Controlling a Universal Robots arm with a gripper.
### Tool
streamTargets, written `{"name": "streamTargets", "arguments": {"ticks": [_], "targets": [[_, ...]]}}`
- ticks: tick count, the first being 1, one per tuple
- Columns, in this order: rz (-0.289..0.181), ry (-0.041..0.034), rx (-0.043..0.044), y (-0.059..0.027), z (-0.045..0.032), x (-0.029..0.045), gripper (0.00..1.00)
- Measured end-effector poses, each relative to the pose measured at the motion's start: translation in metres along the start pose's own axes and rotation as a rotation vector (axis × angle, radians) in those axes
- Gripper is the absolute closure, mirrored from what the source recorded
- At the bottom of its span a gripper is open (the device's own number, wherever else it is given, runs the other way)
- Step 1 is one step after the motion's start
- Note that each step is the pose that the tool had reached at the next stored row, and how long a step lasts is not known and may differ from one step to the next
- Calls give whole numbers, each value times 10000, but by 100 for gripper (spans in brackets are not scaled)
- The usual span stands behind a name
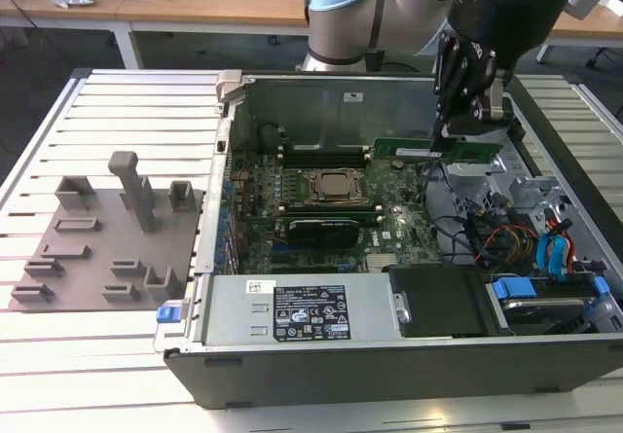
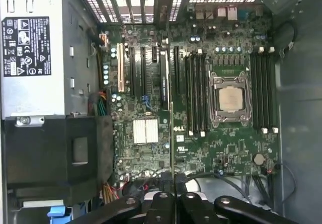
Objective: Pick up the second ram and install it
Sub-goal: 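Pick up the second ram and move it above second insertion slot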
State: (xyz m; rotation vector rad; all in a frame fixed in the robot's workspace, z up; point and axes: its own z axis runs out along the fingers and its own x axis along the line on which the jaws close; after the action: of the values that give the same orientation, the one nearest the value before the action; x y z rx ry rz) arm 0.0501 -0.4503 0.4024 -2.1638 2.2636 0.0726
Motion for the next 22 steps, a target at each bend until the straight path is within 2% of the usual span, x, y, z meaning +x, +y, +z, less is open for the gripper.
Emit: {"name": "streamTargets", "arguments": {"ticks": [3, 5, 11, 13, 14, 15, 17, 18, 22], "targets": [[0, -5, 0, 197, 71, -76, 88], [0, -6, 0, 265, 149, -113, 88], [-1, -4, -1, 342, 309, -304, 88], [0, -4, 0, 368, 377, -414, 88], [1, -7, 0, 374, 391, -444, 88], [0, -5, 0, 385, 421, -515, 88], [0, -4, 0, 393, 465, -603, 88], [0, -5, 0, 394, 478, -634, 88], [0, -5, 0, 394, 479, -641, 88]]}}
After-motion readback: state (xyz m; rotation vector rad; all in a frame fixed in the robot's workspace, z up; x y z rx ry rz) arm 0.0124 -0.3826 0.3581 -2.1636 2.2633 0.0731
